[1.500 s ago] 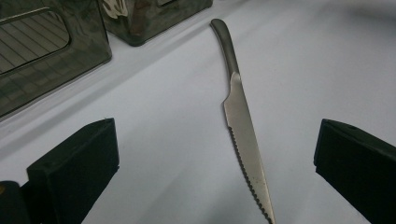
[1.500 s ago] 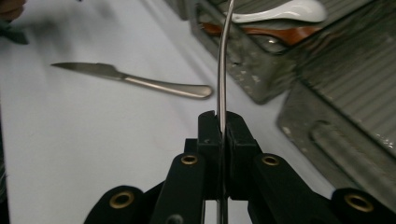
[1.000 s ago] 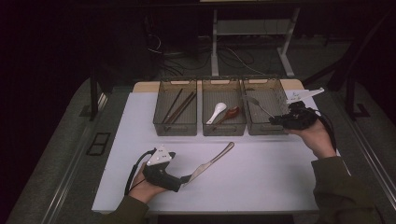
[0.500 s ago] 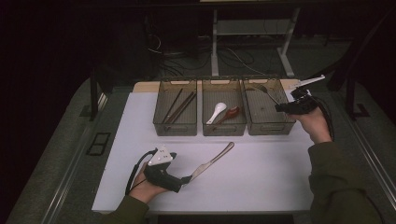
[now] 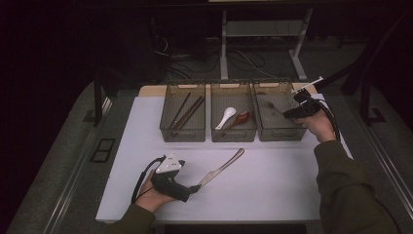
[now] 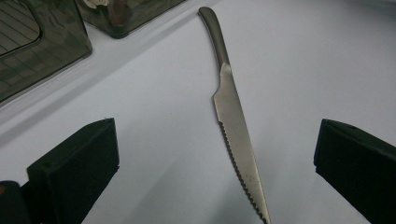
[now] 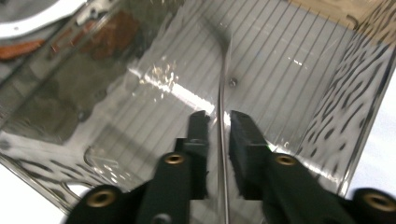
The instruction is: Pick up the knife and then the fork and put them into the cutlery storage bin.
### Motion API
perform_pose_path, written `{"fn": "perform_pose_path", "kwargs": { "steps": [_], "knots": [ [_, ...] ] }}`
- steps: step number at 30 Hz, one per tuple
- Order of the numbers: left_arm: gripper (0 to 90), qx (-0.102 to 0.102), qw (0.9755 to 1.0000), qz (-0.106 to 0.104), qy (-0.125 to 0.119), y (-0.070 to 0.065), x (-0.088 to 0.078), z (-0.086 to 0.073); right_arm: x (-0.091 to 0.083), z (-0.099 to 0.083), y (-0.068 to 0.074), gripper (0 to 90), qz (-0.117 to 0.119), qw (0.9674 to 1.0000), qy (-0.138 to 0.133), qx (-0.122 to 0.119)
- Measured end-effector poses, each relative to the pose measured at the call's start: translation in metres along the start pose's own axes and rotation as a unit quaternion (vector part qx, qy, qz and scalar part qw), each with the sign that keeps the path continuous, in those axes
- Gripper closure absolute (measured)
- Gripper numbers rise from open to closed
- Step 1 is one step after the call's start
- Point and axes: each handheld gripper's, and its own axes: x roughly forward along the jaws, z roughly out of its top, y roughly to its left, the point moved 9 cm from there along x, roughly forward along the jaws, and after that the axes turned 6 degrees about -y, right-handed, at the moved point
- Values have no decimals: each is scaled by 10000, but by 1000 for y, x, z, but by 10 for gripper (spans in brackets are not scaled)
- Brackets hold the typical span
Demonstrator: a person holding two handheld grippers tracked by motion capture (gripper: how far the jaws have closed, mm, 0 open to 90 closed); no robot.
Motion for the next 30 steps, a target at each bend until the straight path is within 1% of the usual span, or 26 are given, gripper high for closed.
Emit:
{"fn": "perform_pose_path", "kwargs": {
  "steps": [2,4,5,8,10,11,12,14,16,18,19,20,21,22,24,25,26,27,28,29,30],
  "knots": [
    [0,11,10000,-6,1,0,0,0,-4,3,-1,686,-12,9998,-173,-8],
    [0,12,10000,-7,0,0,0,0,-10,6,1,628,68,9994,-346,32],
    [0,11,10000,-6,0,0,0,0,-13,8,1,600,53,9990,-437,55],
    [0,10,10000,-9,-2,0,0,0,-24,11,6,527,187,9968,-763,117],
    [0,-5,10000,-5,-11,-1,0,0,-32,11,11,496,297,9947,-976,149],
    [0,3,10000,-1,-8,0,0,0,-37,10,14,484,356,9938,-1043,159],
    [0,3,10000,-1,-8,0,0,0,-37,10,14,484,356,9938,-1043,159],
    [0,15,10000,4,8,0,0,0,-46,7,21,437,387,9927,-1141,108],
    [0,8,10000,12,1,0,0,0,-53,3,29,417,386,9910,-1282,-24],
    [0,-5,10000,17,-7,0,0,1,-60,-1,40,380,531,9888,-1395,-70],
    [0,-8,10000,17,-9,0,0,1,-64,-6,49,356,589,9870,-1486,-140],
    [0,-1,10000,19,1,0,0,1,-64,-6,49,356,589,9870,-1486,-140],
    [0,10,10000,18,9,0,0,0,-67,-12,58,341,652,9859,-1528,-193],
    [0,8,10000,24,12,0,0,0,-67,-12,58,341,652,9859,-1528,-193],
    [0,-3,10000,32,5,0,0,1,-69,-19,66,330,686,9851,-1557,-257],
    [0,0,10000,33,7,0,0,1,-69,-25,73,313,744,9843,-1568,-312],
    [0,5,10000,33,11,0,-1,0,-69,-25,73,313,744,9843,-1568,-312],
    [0,6,10000,33,11,0,-1,0,-69,-32,80,301,787,9844,-1545,-306],
    [0,14,10000,33,23,1,-1,0,-69,-35,83,294,820,9839,-1552,-341],
    [0,18,10000,36,26,1,-1,0,-69,-35,83,294,820,9839,-1552,-341],
    [0,20,10000,37,21,0,-1,1,-68,-42,89,284,854,9832,-1572,-362]
  ]
}}
